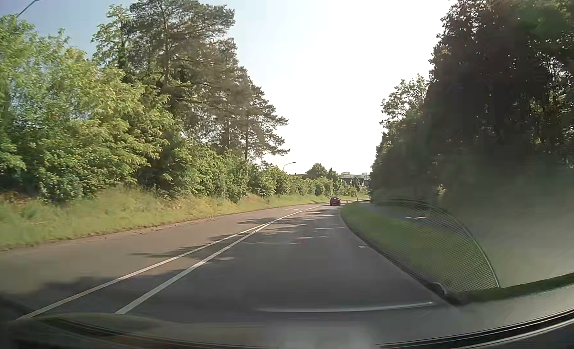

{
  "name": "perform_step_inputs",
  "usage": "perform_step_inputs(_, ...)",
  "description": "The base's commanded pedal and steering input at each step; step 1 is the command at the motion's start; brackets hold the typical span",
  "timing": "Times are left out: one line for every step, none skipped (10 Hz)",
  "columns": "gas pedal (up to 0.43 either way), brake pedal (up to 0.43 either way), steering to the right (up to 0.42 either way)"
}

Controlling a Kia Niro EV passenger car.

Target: Follow the waypoints while adhering to traffic rules and regulations

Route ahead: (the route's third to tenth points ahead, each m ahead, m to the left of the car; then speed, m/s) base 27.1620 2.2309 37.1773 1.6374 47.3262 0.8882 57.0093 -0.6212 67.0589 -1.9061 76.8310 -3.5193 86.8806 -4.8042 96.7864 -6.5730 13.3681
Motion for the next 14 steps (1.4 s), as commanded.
perform_step_inputs(0.028,0.03,0.011)
perform_step_inputs(0.028,0.03,0.01)
perform_step_inputs(0.028,0.03,0.009)
perform_step_inputs(0.028,0.03,0.009)
perform_step_inputs(0.028,0.03,0.009)
perform_step_inputs(0.028,0.03,0.009)
perform_step_inputs(0.028,0.03,0.009)
perform_step_inputs(0.028,0.03,0.009)
perform_step_inputs(0.028,0.03,0.009)
perform_step_inputs(0.028,0.03,0.009)
perform_step_inputs(0.028,0.03,0.01)
perform_step_inputs(0.028,0.03,0.011)
perform_step_inputs(0.028,0.03,0.011)
perform_step_inputs(0.028,0.03,0.011)
